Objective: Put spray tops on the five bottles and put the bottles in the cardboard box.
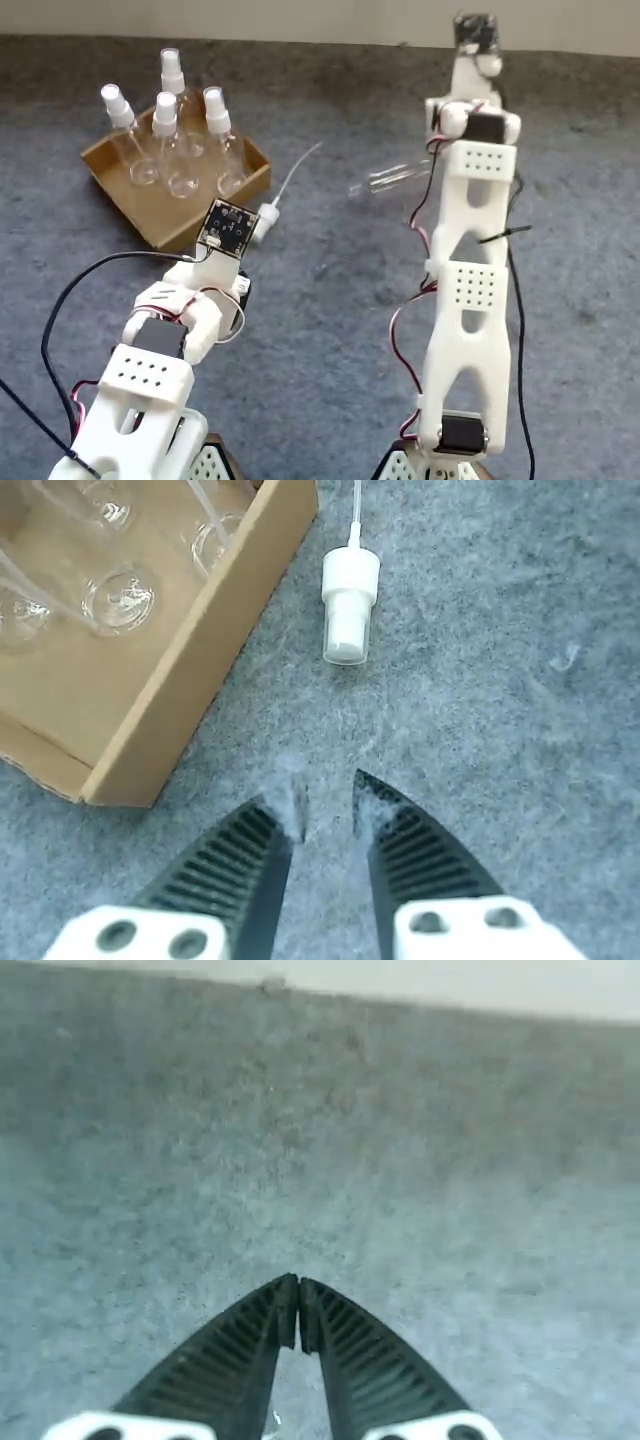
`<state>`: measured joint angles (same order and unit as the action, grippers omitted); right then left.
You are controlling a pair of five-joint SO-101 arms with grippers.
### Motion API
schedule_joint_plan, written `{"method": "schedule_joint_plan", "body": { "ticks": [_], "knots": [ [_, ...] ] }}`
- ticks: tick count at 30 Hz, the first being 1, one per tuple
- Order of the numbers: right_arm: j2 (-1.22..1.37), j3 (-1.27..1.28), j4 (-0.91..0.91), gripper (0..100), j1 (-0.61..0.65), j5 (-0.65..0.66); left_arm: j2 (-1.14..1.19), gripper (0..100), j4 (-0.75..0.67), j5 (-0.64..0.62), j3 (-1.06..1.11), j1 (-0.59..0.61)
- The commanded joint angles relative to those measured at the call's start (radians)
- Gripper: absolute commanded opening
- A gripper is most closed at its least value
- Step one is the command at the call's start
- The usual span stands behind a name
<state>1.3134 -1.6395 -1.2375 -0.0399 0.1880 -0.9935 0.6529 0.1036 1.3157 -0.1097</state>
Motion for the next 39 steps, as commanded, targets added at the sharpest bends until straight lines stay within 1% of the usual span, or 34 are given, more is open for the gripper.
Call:
{"method": "schedule_joint_plan", "body": {
  "ticks": [1,4,6,15,18,27,35,39],
  "knots": [
    [0.062,-0.125,0.051,0.4,0.044,0.003,-0.025,3,-0.023,-0.003,-0.002,-0.010],
    [0.091,-0.122,0.041,0.4,0.061,0.003,-0.025,3,-0.025,-0.003,-0.002,-0.010],
    [0.081,-0.122,-0.001,0.4,0.061,0.003,-0.025,3,-0.025,-0.003,-0.002,-0.010],
    [-0.050,-0.122,-0.423,0.4,0.065,0.008,-0.025,3,-0.025,-0.003,-0.002,-0.008],
    [-0.088,-0.122,-0.529,0.4,0.071,0.008,-0.025,3,-0.025,-0.003,-0.002,-0.005],
    [-0.145,-0.114,-0.530,0.4,0.074,0.008,-0.025,3,-0.025,-0.003,-0.002,-0.004],
    [-0.200,0.254,-0.530,0.4,0.076,0.003,-0.025,3,-0.025,-0.003,-0.002,-0.004],
    [-0.274,0.352,-0.530,0.4,0.076,0.003,-0.025,3,-0.025,-0.003,-0.002,-0.004]
  ]
}}
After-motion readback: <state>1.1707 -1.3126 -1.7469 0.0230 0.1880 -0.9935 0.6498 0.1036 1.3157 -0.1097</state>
